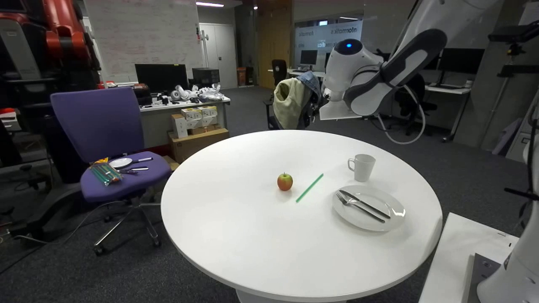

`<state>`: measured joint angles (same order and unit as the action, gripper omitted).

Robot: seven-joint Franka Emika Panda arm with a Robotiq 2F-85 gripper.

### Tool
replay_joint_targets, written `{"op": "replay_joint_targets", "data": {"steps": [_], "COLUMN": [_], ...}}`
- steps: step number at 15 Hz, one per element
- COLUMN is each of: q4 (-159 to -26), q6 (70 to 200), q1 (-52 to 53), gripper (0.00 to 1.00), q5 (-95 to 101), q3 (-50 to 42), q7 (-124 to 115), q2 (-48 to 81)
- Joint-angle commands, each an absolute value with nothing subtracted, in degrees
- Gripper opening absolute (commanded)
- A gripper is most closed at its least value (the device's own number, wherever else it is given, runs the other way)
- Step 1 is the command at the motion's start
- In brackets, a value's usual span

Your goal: Remove the straw from the cup and put it on the table

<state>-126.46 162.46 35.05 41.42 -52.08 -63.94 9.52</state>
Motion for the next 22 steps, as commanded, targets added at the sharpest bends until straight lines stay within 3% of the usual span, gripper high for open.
{"op": "replay_joint_targets", "data": {"steps": [1, 7, 13, 14, 22], "q4": [-132.39, -143.80, -152.11, -151.46, -153.32], "q6": [165.25, 169.43, 155.30, 165.06, 160.86], "q1": [40.30, 38.21, 44.80, 34.80, 37.57], "gripper": [1.00, 1.00, 1.00, 1.00, 1.00], "q5": [57.34, 59.83, 42.00, 34.18, 31.83], "q3": [-58.98, -57.60, -61.30, -51.74, -54.04], "q7": [-62.96, -53.79, -33.71, -31.62, -28.06], "q2": [-1.97, -18.51, -35.16, -21.61, -27.65]}}
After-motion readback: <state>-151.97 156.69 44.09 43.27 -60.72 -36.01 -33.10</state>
